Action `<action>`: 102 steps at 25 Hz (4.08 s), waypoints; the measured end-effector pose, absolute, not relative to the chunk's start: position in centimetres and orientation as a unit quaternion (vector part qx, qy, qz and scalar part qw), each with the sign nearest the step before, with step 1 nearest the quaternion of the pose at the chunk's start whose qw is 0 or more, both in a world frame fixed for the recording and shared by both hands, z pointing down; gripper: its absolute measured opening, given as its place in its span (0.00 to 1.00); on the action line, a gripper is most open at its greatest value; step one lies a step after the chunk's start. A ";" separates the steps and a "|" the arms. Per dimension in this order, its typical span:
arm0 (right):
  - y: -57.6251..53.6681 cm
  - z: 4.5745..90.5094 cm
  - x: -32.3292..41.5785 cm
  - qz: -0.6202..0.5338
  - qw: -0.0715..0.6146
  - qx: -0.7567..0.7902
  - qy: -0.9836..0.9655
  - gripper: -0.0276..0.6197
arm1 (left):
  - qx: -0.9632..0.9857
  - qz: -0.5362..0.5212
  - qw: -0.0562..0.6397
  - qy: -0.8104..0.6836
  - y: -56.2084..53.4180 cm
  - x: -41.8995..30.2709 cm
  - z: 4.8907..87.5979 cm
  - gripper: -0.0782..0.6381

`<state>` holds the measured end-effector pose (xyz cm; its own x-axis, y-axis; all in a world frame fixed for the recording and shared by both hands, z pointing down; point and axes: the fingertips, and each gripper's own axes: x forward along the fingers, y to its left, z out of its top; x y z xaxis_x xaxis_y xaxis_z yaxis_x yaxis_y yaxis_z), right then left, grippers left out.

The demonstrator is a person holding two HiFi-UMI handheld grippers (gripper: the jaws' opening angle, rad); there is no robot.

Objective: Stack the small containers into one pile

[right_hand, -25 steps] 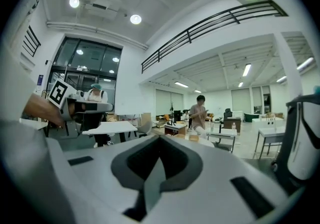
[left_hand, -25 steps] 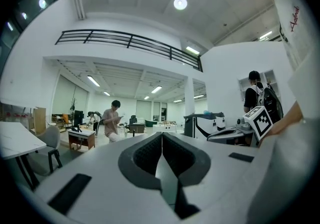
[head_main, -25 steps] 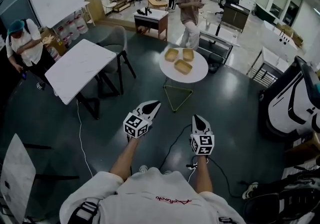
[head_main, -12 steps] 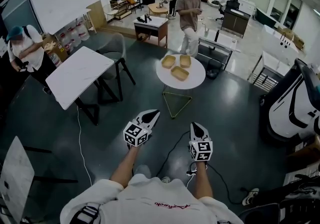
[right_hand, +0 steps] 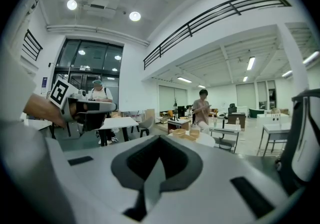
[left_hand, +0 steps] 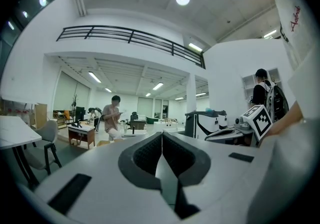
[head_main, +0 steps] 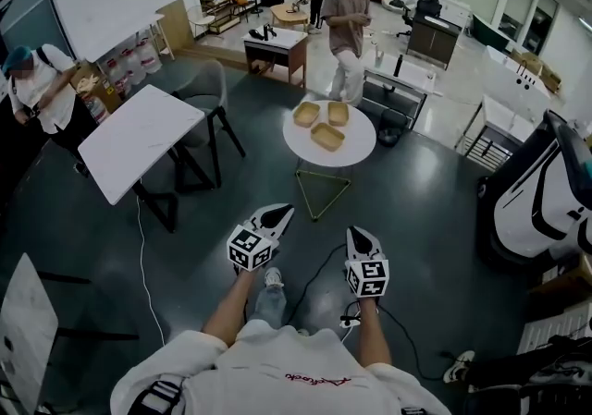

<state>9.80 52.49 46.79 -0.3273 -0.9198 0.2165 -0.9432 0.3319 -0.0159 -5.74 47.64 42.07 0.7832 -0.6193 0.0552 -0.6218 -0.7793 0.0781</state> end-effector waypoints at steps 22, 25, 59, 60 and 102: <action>33.4 46.4 8.7 0.059 0.115 0.572 -0.810 0.07 | 0.942 -0.016 0.057 -0.332 28.1 -7.6 42.2 0.13; 29.9 46.2 8.3 0.057 0.117 0.574 -0.809 0.07 | 0.941 -0.018 0.059 -0.332 24.8 -8.2 42.1 0.13; 13.9 45.8 7.1 0.053 0.118 0.618 -0.775 0.07 | 0.955 -0.019 0.060 -0.289 7.8 -10.1 42.4 0.13; 13.8 46.0 7.2 0.054 0.118 0.619 -0.775 0.07 | 0.956 -0.018 0.060 -0.287 7.8 -9.9 42.5 0.13; -7.1 48.3 15.6 0.082 0.118 0.596 -0.790 0.07 | 0.950 0.000 0.070 -0.304 -13.3 -1.2 43.6 0.13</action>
